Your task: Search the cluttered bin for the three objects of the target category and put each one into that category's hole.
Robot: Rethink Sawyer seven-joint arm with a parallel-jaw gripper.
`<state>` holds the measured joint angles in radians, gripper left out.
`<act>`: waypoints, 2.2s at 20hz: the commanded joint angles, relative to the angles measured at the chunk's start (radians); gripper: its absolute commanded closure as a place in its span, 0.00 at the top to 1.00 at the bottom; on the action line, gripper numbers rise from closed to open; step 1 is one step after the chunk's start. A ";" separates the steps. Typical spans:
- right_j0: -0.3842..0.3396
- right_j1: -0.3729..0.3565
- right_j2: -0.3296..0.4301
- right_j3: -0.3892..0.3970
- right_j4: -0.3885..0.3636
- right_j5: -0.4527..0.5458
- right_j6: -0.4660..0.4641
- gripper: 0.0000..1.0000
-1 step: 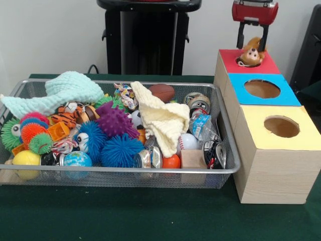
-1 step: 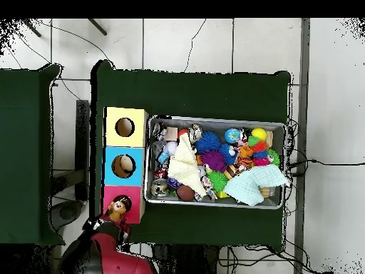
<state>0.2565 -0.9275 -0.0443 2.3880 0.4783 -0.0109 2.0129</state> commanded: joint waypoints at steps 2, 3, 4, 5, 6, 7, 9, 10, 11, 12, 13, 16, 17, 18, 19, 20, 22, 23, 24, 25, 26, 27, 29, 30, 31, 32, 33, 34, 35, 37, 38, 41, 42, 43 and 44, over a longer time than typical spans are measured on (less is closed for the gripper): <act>0.130 -0.110 -0.233 -0.184 -0.050 0.420 0.251 1.00; 0.144 -0.122 -0.256 -0.205 -0.067 0.462 0.264 1.00; 0.154 -0.131 -0.274 -0.223 -0.079 0.495 0.273 1.00; 0.153 -0.136 -0.276 -0.227 -0.081 0.507 0.272 1.00; 0.152 -0.141 -0.278 -0.231 -0.083 0.518 0.271 1.00; 0.153 -0.138 -0.279 -0.231 -0.078 0.517 0.268 1.00; 0.155 -0.132 -0.277 -0.226 -0.067 0.505 0.265 1.00; 0.153 -0.131 -0.271 -0.218 -0.059 0.493 0.260 1.00; 0.153 -0.129 -0.271 -0.218 -0.057 0.491 0.259 1.00; 0.156 -0.128 -0.274 -0.220 -0.057 0.494 0.259 1.00; 0.160 -0.129 -0.278 -0.222 -0.058 0.499 0.262 1.00; 0.155 -0.128 -0.274 -0.221 -0.051 0.498 0.254 1.00; 0.156 -0.127 -0.275 -0.221 -0.050 0.498 0.253 1.00; 0.156 -0.127 -0.274 -0.220 -0.049 0.497 0.251 1.00; 0.154 -0.128 -0.272 -0.217 -0.047 0.493 0.248 1.00; 0.153 -0.128 -0.269 -0.213 -0.044 0.489 0.245 1.00; 0.147 -0.129 -0.266 -0.210 -0.041 0.485 0.237 1.00; 0.145 -0.130 -0.267 -0.213 -0.042 0.487 0.235 1.00; 0.147 -0.126 -0.274 -0.221 -0.052 0.488 0.230 1.00; 0.149 -0.122 -0.280 -0.229 -0.061 0.489 0.225 1.00; 0.149 -0.115 -0.293 -0.240 -0.084 0.464 0.203 1.00; 0.134 -0.112 -0.293 -0.246 -0.101 0.456 0.171 1.00; 0.106 -0.107 -0.293 -0.257 -0.135 0.442 0.106 0.00; 0.101 -0.085 -0.320 -0.293 -0.171 0.478 0.083 0.00; 0.097 -0.057 -0.356 -0.340 -0.219 0.492 0.056 0.00; 0.058 -0.051 -0.339 -0.341 -0.228 0.453 0.026 0.00; -0.005 -0.054 -0.288 -0.326 -0.221 0.423 -0.010 0.00; -0.060 -0.055 -0.242 -0.315 -0.217 0.394 -0.044 0.00; -0.108 -0.053 -0.204 -0.316 -0.222 0.381 -0.071 0.00; -0.181 -0.053 -0.137 -0.314 -0.219 0.360 -0.085 0.00; -0.194 -0.050 -0.128 -0.325 -0.231 0.355 -0.075 0.00; -0.228 -0.043 -0.101 -0.362 -0.260 0.366 -0.058 0.00; -0.241 -0.040 -0.087 -0.366 -0.267 0.359 -0.054 0.00; -0.257 -0.039 -0.072 -0.367 -0.270 0.354 -0.055 0.00; -0.272 -0.037 -0.058 -0.368 -0.274 0.348 -0.056 0.00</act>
<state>0.0440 -1.0082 -0.2547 2.0981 0.2650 0.3845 2.0129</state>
